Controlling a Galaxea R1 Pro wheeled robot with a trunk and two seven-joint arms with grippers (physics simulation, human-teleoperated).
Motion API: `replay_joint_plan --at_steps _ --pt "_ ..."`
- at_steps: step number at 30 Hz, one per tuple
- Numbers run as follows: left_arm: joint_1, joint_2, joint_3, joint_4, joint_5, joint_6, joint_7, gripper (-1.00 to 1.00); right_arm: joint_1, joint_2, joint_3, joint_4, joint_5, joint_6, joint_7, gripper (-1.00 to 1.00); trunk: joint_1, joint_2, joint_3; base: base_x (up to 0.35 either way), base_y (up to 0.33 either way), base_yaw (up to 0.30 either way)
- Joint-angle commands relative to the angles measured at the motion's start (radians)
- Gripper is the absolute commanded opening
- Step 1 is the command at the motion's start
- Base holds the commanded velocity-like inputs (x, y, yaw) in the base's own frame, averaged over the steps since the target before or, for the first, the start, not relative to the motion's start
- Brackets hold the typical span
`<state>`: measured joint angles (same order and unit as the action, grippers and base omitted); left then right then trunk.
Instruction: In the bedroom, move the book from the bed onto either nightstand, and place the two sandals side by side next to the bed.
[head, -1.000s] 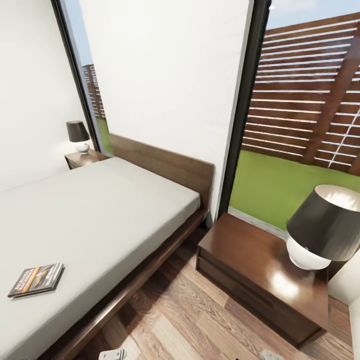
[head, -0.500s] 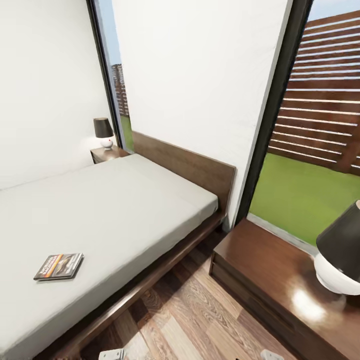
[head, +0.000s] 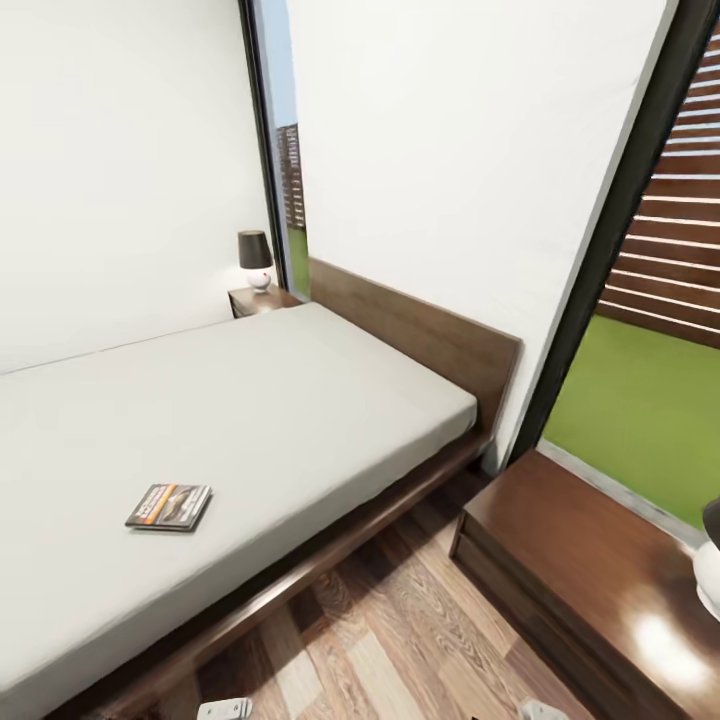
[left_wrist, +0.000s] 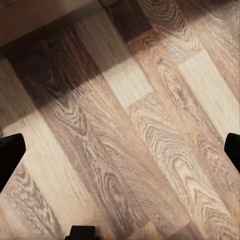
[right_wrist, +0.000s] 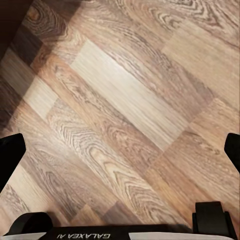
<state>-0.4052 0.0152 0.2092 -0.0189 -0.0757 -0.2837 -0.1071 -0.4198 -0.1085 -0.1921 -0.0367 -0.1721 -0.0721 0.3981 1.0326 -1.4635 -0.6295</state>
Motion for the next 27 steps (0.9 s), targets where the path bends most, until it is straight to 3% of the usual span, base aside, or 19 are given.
replay_joint_plan --at_steps 1,9,21,27 --pt "-0.001 0.0 0.009 0.001 -0.008 -0.003 -0.003 1.0 0.0 0.0 -0.002 0.001 -0.007 -0.002 0.005 1.0 0.0 0.0 -0.001 0.096 0.0 0.272" --pt "-0.001 0.0 0.009 0.001 -0.008 -0.003 -0.003 1.0 0.0 0.0 -0.001 0.001 -0.007 -0.002 0.005 1.0 0.0 0.0 -0.005 0.195 -0.068 0.272" --pt "-0.001 0.0 0.009 0.002 -0.009 -0.003 -0.003 1.0 0.0 0.0 -0.002 0.001 -0.007 -0.002 0.005 1.0 0.0 0.0 -0.011 0.029 -0.012 0.272" --pt "-0.001 -0.001 0.009 0.002 -0.009 -0.003 -0.003 1.0 0.0 0.0 -0.002 0.001 -0.007 -0.002 0.005 1.0 0.0 0.0 -0.014 0.173 -0.145 0.272"
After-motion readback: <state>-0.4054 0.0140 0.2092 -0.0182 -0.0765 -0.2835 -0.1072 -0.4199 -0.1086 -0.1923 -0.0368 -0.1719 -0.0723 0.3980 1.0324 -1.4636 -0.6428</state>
